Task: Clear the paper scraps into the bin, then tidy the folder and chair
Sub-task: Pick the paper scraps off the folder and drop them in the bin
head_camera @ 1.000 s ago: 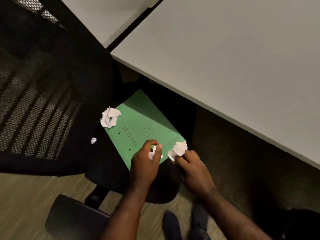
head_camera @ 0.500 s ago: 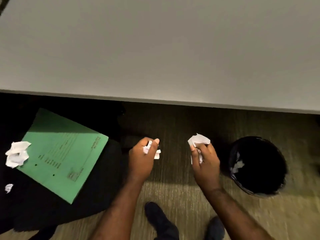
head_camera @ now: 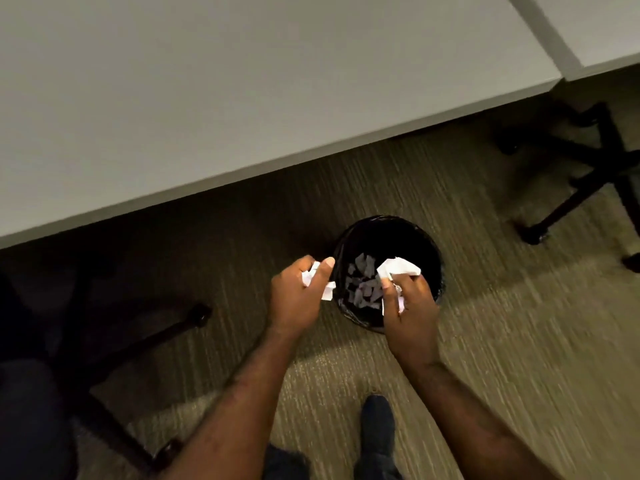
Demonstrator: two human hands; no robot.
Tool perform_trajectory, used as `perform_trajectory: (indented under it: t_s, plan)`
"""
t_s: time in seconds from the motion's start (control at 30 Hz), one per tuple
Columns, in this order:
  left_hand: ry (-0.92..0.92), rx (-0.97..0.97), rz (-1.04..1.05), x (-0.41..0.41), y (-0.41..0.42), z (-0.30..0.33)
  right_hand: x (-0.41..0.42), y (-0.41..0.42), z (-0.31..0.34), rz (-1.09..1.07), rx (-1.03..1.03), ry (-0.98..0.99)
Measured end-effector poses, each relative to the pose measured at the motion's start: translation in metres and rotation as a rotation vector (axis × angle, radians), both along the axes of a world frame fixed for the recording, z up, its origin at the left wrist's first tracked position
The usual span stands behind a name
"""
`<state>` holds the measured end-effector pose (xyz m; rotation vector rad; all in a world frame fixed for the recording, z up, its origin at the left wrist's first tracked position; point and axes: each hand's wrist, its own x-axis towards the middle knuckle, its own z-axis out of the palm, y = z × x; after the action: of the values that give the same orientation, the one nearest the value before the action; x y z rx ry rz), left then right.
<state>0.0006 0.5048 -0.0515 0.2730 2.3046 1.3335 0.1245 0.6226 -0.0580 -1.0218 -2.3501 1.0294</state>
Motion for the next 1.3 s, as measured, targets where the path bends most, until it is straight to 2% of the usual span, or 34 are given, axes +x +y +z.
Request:
perform_trajectory:
  t_s: [0.13,0.3,0.4,0.5,0.67,0.77,0.87,1.03,1.3]
  plan:
    - [0.011,-0.148,-0.094,0.022,0.054,-0.032,0.018,0.039,-0.029,0.029,-0.032,-0.074]
    - [0.117,-0.452,-0.358,0.039,0.104,-0.064,0.018,0.084,-0.064,0.039,-0.125,-0.192]
    - [0.215,-0.468,-0.467,0.038,0.126,-0.073,0.014,0.105,-0.078,0.077,-0.212,-0.258]
    - [0.193,-0.437,-0.529,0.036,0.138,-0.080,0.016,0.120,-0.087,0.072,-0.299,-0.301]
    - [0.049,-0.309,-0.450,0.035,0.140,-0.080,0.028,0.121,-0.086,0.030,-0.351,-0.296]
    - [0.077,-0.257,-0.410,0.036,0.125,-0.073,0.035,0.110,-0.074,0.065,-0.279,-0.293]
    - [0.177,-0.235,-0.362,0.028,0.093,-0.060,0.030,0.091,-0.056,0.110,-0.159,-0.195]
    - [0.340,-0.206,-0.113,0.007,0.013,-0.023,-0.009,0.037,-0.018,0.299,-0.044,-0.109]
    - [0.370,-0.184,0.256,-0.014,-0.150,0.035,-0.081,-0.096,0.043,0.668,0.025,-0.079]
